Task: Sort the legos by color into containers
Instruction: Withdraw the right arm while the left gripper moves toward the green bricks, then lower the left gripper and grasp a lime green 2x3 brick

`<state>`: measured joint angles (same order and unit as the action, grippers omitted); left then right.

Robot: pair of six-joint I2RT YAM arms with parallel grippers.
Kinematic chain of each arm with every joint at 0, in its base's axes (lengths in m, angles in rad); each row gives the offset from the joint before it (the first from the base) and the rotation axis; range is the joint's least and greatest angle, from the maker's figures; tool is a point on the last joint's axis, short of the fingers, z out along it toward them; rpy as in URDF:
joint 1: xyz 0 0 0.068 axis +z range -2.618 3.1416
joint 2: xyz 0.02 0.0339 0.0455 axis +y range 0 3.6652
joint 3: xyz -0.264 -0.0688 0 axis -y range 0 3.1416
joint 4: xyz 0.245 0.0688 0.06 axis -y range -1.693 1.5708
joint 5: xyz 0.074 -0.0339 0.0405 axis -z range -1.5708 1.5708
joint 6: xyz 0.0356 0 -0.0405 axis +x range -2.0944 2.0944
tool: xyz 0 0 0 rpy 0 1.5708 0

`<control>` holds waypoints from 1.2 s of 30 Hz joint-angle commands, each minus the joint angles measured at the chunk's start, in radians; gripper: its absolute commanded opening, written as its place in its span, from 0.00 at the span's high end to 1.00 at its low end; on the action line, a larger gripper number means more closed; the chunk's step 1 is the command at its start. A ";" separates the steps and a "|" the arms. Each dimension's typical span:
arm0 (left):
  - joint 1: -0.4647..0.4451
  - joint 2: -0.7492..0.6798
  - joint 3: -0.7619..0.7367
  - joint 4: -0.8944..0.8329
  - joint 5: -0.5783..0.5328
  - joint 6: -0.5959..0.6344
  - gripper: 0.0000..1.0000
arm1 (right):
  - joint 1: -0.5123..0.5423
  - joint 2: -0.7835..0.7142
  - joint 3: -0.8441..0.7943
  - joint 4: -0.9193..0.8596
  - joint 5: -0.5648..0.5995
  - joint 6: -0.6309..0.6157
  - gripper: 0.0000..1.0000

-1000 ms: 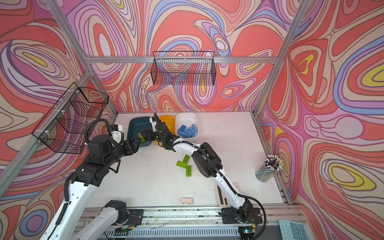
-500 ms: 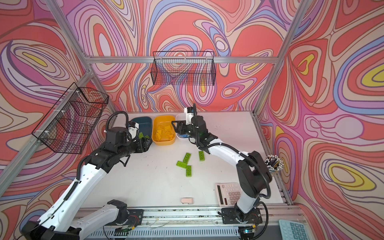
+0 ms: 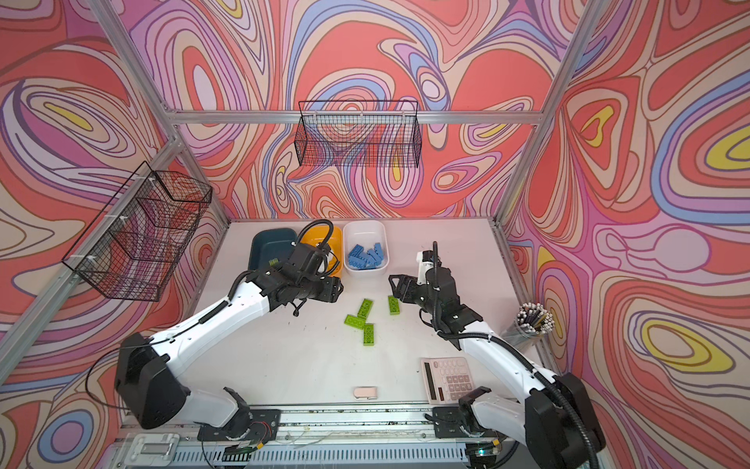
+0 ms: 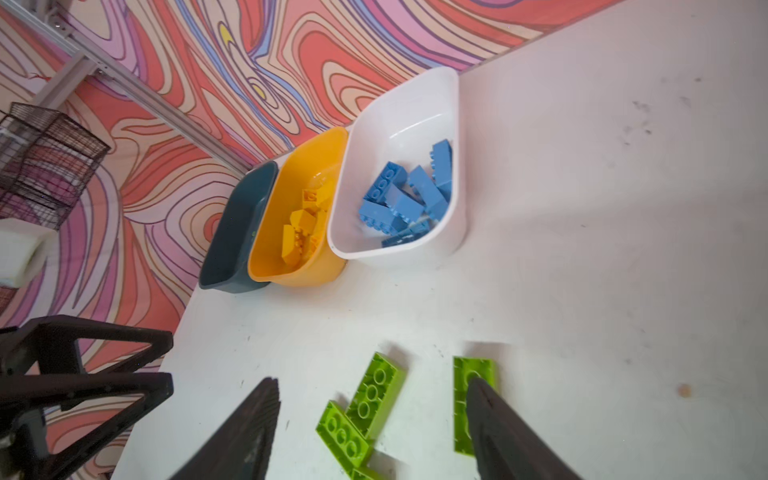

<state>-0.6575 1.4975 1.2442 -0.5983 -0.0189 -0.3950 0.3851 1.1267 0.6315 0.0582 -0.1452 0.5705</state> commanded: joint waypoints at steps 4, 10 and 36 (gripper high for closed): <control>-0.077 0.167 0.115 -0.016 -0.080 -0.055 0.31 | -0.058 -0.049 -0.085 -0.070 0.089 0.014 0.23; -0.124 0.299 0.171 -0.006 -0.088 -0.090 0.30 | -0.071 -0.062 -0.131 -0.033 0.137 0.034 0.23; -0.179 0.567 0.259 0.011 -0.099 -0.153 0.37 | -0.071 -0.071 -0.193 0.038 0.143 0.044 0.23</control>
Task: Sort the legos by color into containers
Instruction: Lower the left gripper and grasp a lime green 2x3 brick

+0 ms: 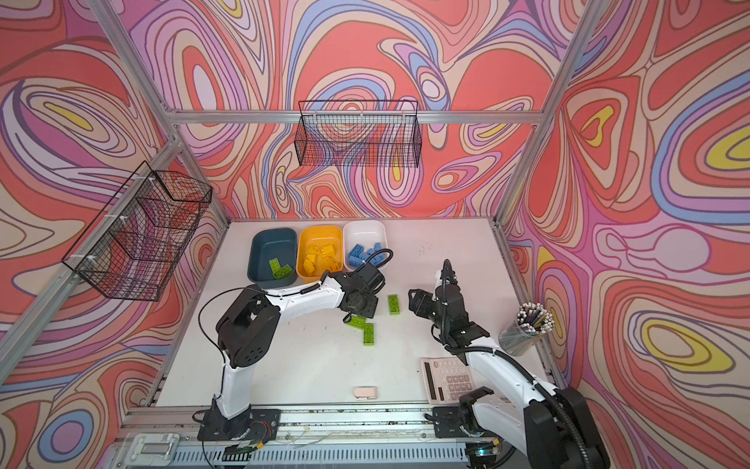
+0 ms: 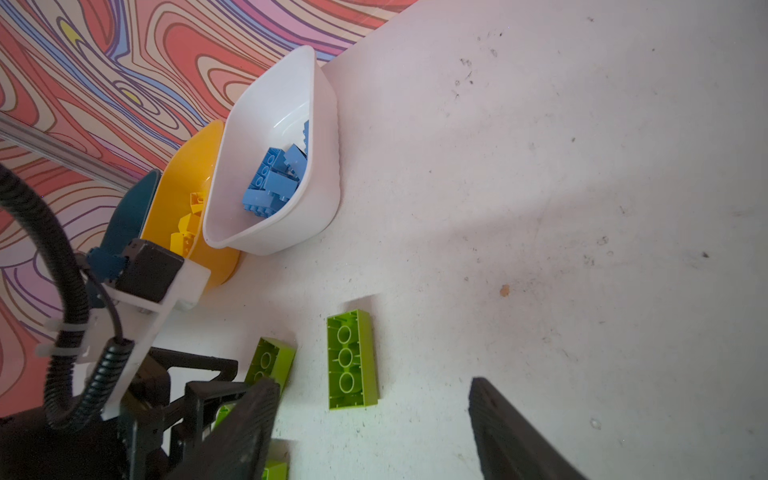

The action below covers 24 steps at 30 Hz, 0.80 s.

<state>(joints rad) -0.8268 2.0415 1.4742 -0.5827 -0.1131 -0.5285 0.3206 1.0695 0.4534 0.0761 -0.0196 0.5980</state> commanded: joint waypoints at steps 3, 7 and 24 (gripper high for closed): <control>-0.010 0.039 0.041 -0.016 -0.005 -0.015 0.43 | -0.005 -0.020 -0.017 0.020 0.020 0.015 0.23; -0.011 0.049 0.044 -0.014 -0.003 -0.016 0.51 | -0.006 -0.020 -0.019 0.022 0.018 0.014 0.23; -0.014 0.007 0.054 -0.039 -0.021 -0.013 0.74 | -0.006 -0.020 -0.029 0.035 0.026 0.017 0.23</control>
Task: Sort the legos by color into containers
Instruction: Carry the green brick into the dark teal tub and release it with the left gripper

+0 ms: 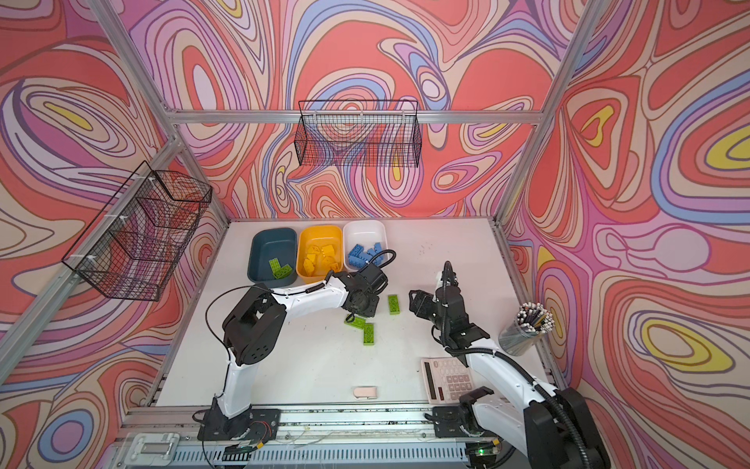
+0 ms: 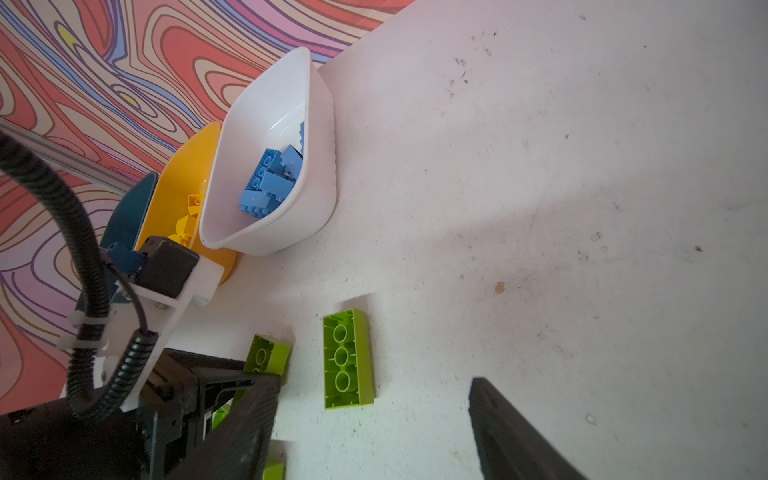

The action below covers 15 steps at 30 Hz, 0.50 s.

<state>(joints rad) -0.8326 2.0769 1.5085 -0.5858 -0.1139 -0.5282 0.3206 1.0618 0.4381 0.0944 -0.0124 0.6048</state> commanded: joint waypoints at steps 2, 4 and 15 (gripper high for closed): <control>-0.009 -0.059 0.015 -0.038 -0.029 -0.010 0.74 | -0.006 -0.011 -0.013 0.016 0.021 0.010 0.23; -0.010 -0.095 0.012 -0.042 -0.046 -0.004 0.74 | -0.006 -0.011 -0.013 0.016 0.022 0.010 0.23; 0.116 -0.276 0.045 -0.138 -0.052 0.081 0.73 | -0.006 0.016 -0.010 0.021 0.023 0.006 0.23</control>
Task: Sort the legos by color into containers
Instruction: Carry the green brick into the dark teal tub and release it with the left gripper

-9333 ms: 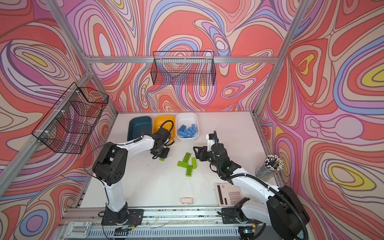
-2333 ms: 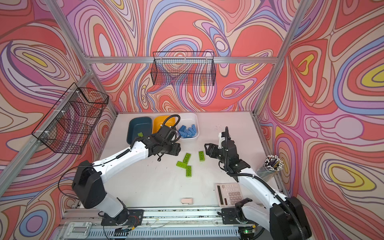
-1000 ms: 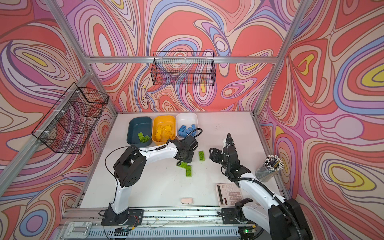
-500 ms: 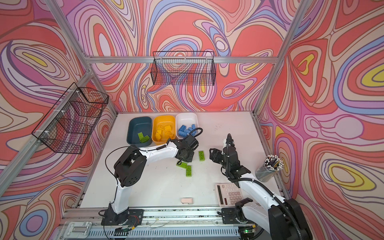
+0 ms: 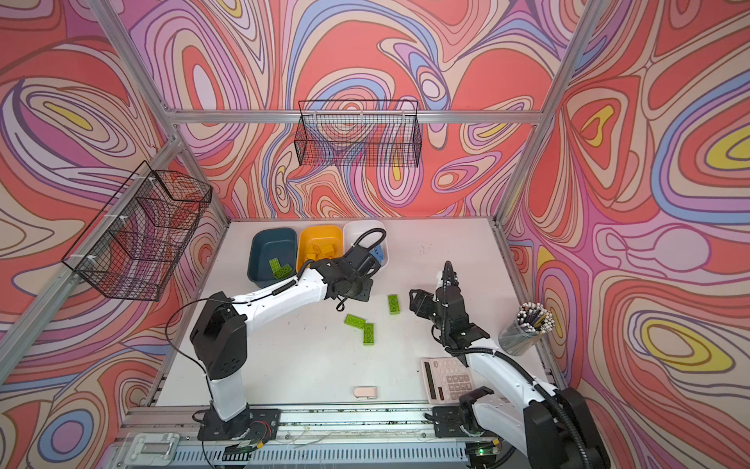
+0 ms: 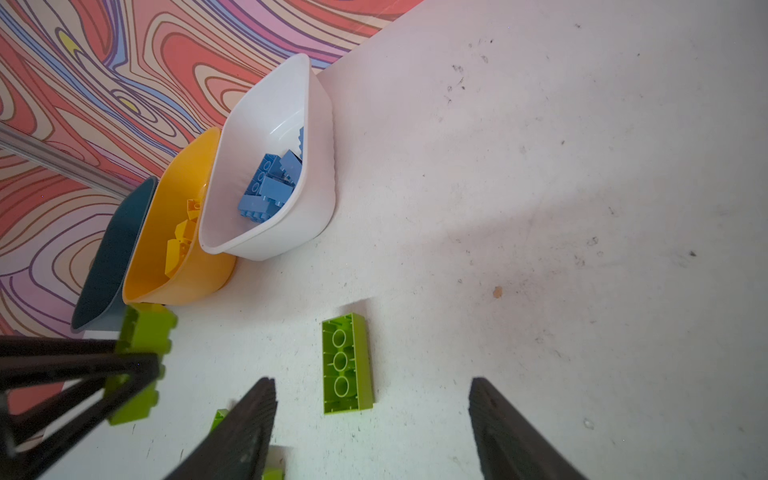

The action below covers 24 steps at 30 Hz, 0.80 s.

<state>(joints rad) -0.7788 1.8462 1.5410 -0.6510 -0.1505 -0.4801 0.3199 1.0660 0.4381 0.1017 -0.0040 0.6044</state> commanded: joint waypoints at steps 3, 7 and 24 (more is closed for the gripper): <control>0.139 -0.092 0.009 -0.083 -0.004 0.058 0.73 | -0.005 0.011 -0.012 0.018 0.011 0.005 0.23; 0.268 -0.138 0.010 -0.104 0.022 0.094 0.73 | -0.005 0.019 -0.013 0.026 0.008 0.004 0.23; 0.668 -0.103 0.067 -0.135 0.176 0.127 0.73 | -0.005 0.049 -0.012 0.048 -0.003 0.003 0.23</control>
<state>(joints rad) -0.1246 1.7119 1.5703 -0.7464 0.0002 -0.3759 0.3199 1.1103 0.4381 0.1268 -0.0074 0.6041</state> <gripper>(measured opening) 0.310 0.768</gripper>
